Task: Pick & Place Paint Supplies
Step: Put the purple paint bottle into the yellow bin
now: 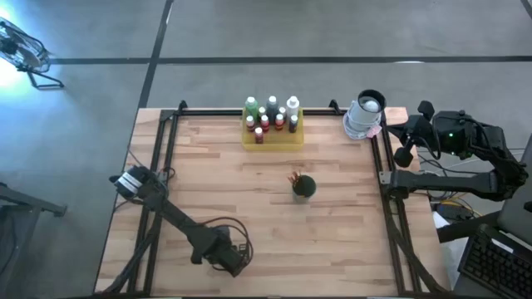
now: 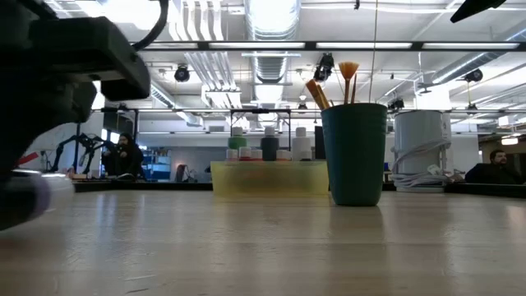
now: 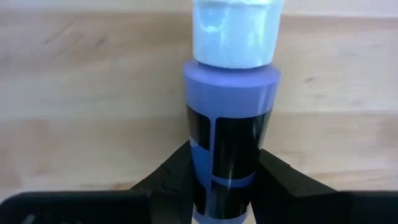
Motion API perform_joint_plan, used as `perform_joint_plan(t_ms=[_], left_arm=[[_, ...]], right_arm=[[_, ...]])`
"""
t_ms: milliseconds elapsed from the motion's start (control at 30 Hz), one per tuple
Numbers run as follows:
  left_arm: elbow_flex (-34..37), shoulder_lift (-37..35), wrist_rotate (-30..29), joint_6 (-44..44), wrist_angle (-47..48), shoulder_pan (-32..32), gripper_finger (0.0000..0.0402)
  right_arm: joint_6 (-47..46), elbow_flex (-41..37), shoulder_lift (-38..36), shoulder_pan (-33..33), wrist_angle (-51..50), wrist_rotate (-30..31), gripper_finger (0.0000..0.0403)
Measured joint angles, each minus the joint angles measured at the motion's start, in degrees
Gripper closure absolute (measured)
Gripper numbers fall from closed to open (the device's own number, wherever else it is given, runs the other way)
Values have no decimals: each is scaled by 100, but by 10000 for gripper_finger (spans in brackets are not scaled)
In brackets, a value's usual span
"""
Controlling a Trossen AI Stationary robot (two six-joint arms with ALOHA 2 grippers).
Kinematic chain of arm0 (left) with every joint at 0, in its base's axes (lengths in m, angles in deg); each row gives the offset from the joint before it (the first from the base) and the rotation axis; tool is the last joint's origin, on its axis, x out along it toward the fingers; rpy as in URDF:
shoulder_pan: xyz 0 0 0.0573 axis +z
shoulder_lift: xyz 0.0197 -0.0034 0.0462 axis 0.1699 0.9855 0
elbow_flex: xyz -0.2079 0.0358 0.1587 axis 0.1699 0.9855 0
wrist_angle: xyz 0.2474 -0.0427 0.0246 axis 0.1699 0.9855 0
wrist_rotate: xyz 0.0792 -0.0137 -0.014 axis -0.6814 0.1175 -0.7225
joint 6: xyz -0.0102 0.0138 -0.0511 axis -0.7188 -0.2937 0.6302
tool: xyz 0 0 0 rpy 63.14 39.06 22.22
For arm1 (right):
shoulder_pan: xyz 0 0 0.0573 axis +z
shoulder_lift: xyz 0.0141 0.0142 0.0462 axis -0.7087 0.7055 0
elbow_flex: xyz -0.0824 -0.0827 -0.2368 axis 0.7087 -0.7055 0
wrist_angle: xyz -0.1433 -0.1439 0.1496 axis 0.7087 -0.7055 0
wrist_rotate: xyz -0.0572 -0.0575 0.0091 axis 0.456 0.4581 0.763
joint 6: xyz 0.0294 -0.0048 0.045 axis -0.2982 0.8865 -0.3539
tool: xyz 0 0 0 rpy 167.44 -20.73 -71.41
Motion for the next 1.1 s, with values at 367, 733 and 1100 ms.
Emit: perform_joint_plan(t_ms=[367,733,1100], left_arm=[[-289,-278,-540,-3245,-762,841,293],[-1034,-760,236,-6904,-1249,1972,293],[-1621,-1679,422,-7923,94,2150,293]], right_arm=[[0,0,0,0,0,0,394],[1,0,0,0,0,0,394],[1200,0,0,-1,206,10,394]])
